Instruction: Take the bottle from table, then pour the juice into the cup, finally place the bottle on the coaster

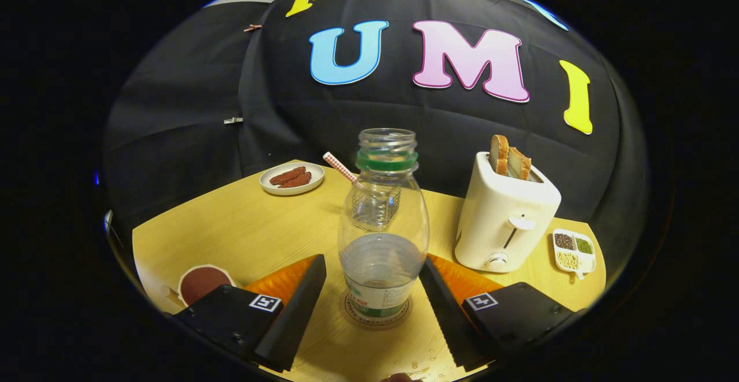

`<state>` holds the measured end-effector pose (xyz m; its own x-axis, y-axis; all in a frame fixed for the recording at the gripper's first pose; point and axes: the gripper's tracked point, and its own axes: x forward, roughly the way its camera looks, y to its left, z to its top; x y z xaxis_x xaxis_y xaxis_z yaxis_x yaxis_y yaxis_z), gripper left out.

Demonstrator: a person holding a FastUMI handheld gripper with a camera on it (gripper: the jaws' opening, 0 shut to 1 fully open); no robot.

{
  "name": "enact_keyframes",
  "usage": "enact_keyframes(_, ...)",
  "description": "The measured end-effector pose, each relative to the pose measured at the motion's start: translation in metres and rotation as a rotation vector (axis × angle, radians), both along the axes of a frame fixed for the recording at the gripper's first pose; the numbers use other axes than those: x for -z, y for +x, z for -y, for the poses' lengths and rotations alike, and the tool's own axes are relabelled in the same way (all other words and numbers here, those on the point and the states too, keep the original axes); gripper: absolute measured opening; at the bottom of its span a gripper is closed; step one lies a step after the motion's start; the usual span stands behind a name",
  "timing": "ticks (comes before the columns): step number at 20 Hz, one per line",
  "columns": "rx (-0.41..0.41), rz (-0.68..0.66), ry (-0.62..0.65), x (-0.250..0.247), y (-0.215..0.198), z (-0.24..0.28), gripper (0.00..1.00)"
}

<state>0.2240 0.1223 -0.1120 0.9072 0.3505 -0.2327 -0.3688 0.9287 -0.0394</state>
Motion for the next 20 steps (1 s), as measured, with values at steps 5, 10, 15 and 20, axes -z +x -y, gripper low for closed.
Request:
enact_keyframes(5,0.032,-0.018,0.029,-0.011,-0.035,0.021,0.98)
enact_keyframes(10,0.087,0.002,0.069,-0.041,-0.084,0.055,0.98)
enact_keyframes(15,0.114,0.106,0.032,-0.098,-0.134,0.102,0.98)
enact_keyframes(20,0.155,0.134,0.072,-0.138,-0.179,0.150,0.98)
